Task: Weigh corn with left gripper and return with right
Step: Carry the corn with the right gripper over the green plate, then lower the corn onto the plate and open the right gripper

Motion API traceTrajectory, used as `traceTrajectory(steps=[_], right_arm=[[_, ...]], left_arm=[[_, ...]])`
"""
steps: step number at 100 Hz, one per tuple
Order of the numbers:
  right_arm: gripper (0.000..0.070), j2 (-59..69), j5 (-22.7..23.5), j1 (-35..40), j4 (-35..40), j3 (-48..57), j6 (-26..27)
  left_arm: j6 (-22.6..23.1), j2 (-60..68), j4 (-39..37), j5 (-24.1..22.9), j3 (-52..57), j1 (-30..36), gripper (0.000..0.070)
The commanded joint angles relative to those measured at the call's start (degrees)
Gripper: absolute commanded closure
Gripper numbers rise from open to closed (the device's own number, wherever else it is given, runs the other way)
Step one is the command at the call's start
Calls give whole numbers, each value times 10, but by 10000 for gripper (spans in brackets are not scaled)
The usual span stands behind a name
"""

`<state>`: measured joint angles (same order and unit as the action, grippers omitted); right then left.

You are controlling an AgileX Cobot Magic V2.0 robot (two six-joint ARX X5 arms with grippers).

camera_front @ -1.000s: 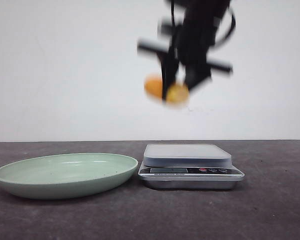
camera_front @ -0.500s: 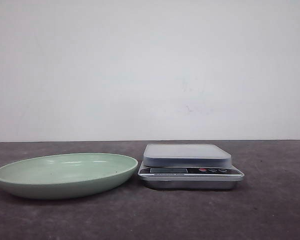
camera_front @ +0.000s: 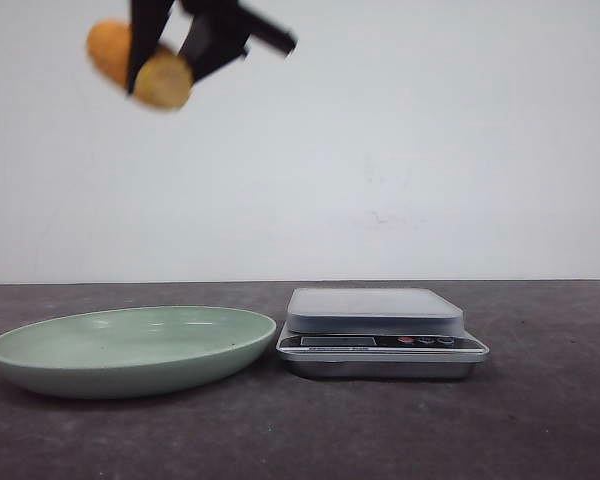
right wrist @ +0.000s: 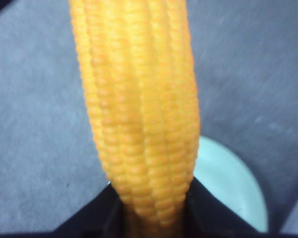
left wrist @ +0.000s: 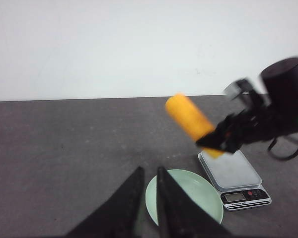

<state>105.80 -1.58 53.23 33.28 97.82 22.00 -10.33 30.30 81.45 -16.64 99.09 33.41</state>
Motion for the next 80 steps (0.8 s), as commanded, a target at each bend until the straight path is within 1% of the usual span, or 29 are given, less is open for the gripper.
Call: traceTrajectory(steps=[1,11,20,29,37,57,63,66,69,75,76,77,80], right_arm=[[693,26,-3,7,1,9,35],[693,62,6,7,9,9,68],[693,96,30,6,17,9,94],[693,119,46,5,24,9,108],[693,136,49,5,32,9,122],[693,156,51,6,52,9,127],[681,159,50,5,62,9,131],[647,163,51,5,65,9,133],[578,163,53,5,70,9,136],[385,165,62,4,82,9,144],[334,165,63,4,85,9,146],[317,165,63,4,86,9,146],[235,165,63,4,90,9,148]], left_arm=[[-8,1,22,-2,9,3,700],[-13,1,22,2,9,3,700],[-14,1,22,2,9,3,700],[-14,1,22,2,9,3,700],[-14,1,22,2,9,3,700],[-13,1,22,2,9,3,700],[-13,1,22,2,9,3,700],[-13,1,22,2,9,3,700],[-13,1,22,2,9,3,700],[-13,1,22,2,9,3,700],[-13,1,22,2,9,3,700],[-13,1,22,2,9,3,700],[-13,1,22,2,9,3,700]])
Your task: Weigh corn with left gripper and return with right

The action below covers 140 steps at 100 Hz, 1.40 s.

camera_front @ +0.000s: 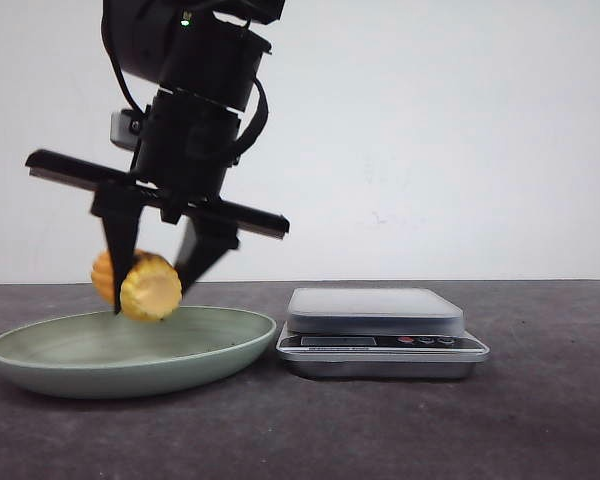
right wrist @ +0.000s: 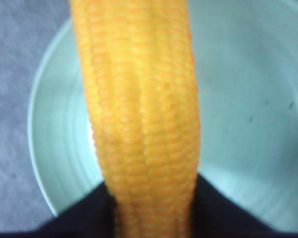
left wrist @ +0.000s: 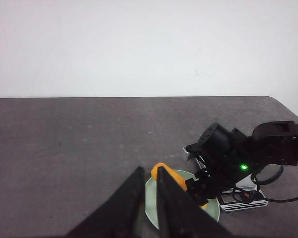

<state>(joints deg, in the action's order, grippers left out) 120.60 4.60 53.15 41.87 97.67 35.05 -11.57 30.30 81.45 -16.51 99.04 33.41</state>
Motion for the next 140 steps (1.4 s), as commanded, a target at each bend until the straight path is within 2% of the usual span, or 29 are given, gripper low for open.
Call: traceTrajectory(steps=[1,2,7,23,30,45,49,52,63,71,75,94,107,117,132,140], right_arm=[[213,17,1,5,5,11,18],[184,17,1,6,5,11,18],[146,17,0,8,3,11,18],[147,2,-9,9,-23,17,4],[147,-16,-36,6,-24,32,-24],[156,-79,-128,5,-7,85,-115],[211,-100,-146,5,-7,98,-146],[295,-122,-156,5,-7,107,-173],[519,-205,-185,10,-21,118,-242],[649,-266,-191,11,-28,118,-283],[691,-297,-191,11,-28,118,-304],[690,-418,-191,11,0,111,-373],[690,-488,-190,11,-8,60,-391],[690,-553,-181,11,-75,-34,-404],[690,-654,-166,11,-245,-217,-425],[690,-682,-166,11,-268,-271,-425]], left_arm=[[-1,1,22,1,9,3,700],[-1,1,22,1,9,3,700],[-1,1,22,1,9,3,700],[-1,1,22,1,9,3,700],[-1,1,22,1,9,3,700],[-2,1,22,1,8,3,700],[-3,1,22,1,8,3,700],[-6,1,22,0,8,3,700],[-12,1,22,0,7,3,700],[-12,1,22,0,5,3,700],[-12,1,22,0,3,3,700],[-13,1,22,-6,-21,3,700],[-14,1,21,-23,-57,3,700],[-14,1,16,-35,-92,3,700],[-25,0,-7,-34,-140,3,700],[-53,1,-4,-34,-153,3,700]])
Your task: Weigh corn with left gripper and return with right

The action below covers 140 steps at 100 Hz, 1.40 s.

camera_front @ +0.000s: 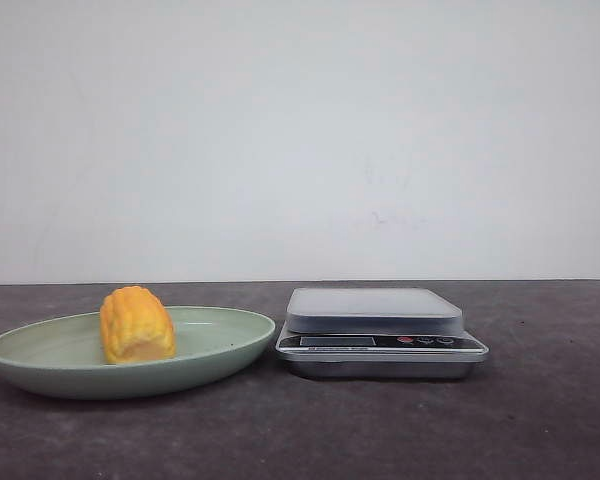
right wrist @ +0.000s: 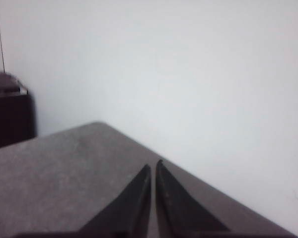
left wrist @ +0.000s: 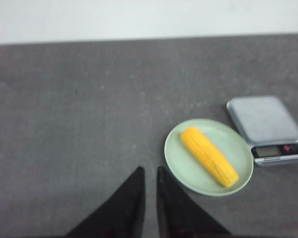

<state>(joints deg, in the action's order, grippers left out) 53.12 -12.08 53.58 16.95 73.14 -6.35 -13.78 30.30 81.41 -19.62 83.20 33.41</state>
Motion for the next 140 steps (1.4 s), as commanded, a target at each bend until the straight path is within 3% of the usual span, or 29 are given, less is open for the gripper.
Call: traceTrajectory(steps=[1,8,16,76,83,89,103,111,129,140], right_arm=[[690,-10,0,7,-18,-30,-11],[690,-18,0,7,16,-38,-5],[690,-20,0,7,42,-38,-3],[690,-26,-1,4,27,-38,-3],[687,-37,-15,-19,30,-38,0],[688,-51,-34,-52,76,-38,2],[688,-105,3,-163,156,-72,-12],[688,-149,23,-231,101,-140,-16],[688,-264,89,-374,-189,-387,-29],[688,-332,91,-422,-212,-494,-14]], left_arm=[[-37,1,-2,-3,5,3,700],[-68,1,4,-2,5,3,700],[-68,1,4,-3,6,3,700],[-68,1,0,-3,6,3,700],[-68,1,0,-3,6,3,700],[-68,1,0,-3,6,3,700],[-68,0,0,-3,6,3,700],[-68,0,0,-3,6,3,700],[-68,0,0,-3,6,3,700],[-68,0,0,-3,6,3,700]])
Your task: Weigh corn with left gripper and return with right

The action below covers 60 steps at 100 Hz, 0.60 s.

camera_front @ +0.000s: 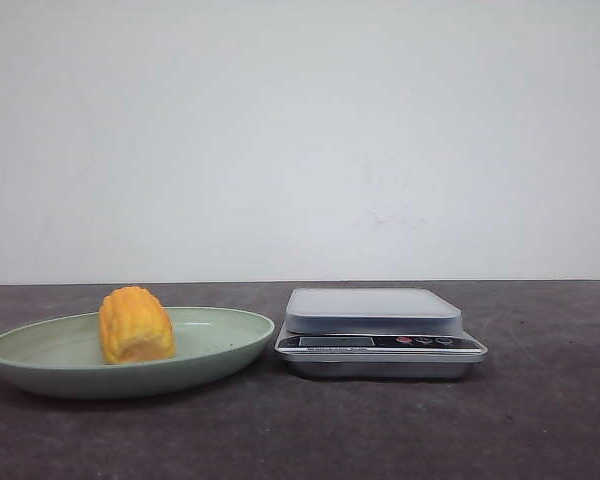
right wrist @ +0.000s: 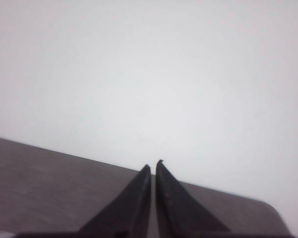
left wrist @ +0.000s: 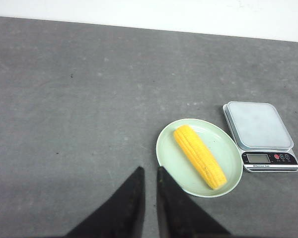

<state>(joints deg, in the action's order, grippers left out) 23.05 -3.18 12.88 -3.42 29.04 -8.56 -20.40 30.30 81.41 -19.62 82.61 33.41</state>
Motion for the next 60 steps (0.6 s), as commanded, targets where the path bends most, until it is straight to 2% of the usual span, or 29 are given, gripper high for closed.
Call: traceTrajectory(steps=[1,15,28,37,52,60], right_arm=[[688,-41,2,-20,-5,-66,10],[688,-110,9,-48,31,-166,41],[688,-160,24,-70,31,-233,71],[688,-194,27,-82,36,-256,96],[688,-229,12,-97,35,-283,96],[688,-228,11,-102,71,-283,96]], left_arm=[[-2,0,0,-3,12,3,700],[-2,0,0,-3,12,3,700],[-2,0,0,-3,12,4,700],[-2,0,0,-3,12,3,700],[-2,0,0,-3,12,3,700],[-2,0,0,-3,12,3,700]])
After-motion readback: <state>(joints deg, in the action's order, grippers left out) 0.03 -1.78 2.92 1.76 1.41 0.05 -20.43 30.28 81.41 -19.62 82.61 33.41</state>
